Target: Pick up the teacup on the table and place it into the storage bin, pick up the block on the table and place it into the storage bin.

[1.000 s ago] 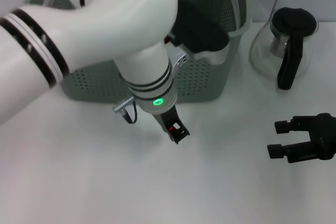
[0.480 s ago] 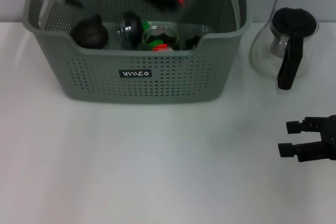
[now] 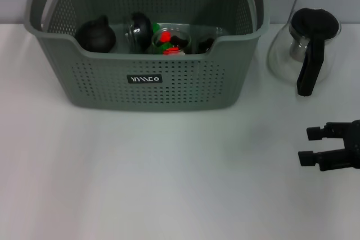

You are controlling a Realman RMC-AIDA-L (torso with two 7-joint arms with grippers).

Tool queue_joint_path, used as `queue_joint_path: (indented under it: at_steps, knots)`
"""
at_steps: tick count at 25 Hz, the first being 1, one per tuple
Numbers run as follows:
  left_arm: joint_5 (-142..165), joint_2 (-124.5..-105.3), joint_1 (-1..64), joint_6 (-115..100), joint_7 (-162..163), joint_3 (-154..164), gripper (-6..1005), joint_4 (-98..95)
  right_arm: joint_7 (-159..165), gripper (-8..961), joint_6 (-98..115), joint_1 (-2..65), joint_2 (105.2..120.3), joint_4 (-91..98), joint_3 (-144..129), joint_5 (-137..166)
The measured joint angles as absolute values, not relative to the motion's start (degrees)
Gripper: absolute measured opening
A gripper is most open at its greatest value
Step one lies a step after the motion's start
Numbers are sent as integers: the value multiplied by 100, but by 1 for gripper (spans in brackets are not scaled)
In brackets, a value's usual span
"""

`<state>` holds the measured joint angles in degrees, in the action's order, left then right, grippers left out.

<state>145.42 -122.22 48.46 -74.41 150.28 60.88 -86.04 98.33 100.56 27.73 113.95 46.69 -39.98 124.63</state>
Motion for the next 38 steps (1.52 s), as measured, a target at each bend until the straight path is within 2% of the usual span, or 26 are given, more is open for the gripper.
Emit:
queue_joint_path:
  at_steps: [1, 6, 9, 12, 20, 31, 38]
  knots:
    - [13973, -12230, 4679, -7530, 14836, 5892, 296, -8807, 9806, 945, 10068, 2779, 11384, 4677, -3975, 12453]
    - [10947, -12250, 3676, -8351, 13379, 5426, 533, -8586, 9393, 945, 10365, 2810, 11364, 4645, -3478, 12267]
    - [9258, -12332, 2916, -9278, 11846, 5423, 647, -7478, 9034, 945, 10506, 2795, 11385, 4471, -3141, 11959]
    - [8851, -12432, 2441, -9667, 10580, 5370, 760, -6440, 8681, 945, 10522, 2768, 11457, 4214, -3075, 11736]
    - [9893, -12338, 2284, -9571, 8547, 5154, 945, -4410, 7735, 945, 10372, 2891, 11690, 3852, -3207, 11754]
    - [10785, -12334, 2366, -9110, 8148, 5145, 939, -3970, 7658, 945, 9343, 3173, 11869, 3530, -3848, 12278]
    - [10819, -12331, 2409, -9031, 8151, 5155, 938, -3853, 7720, 945, 8969, 3232, 11881, 3397, -3943, 12447]
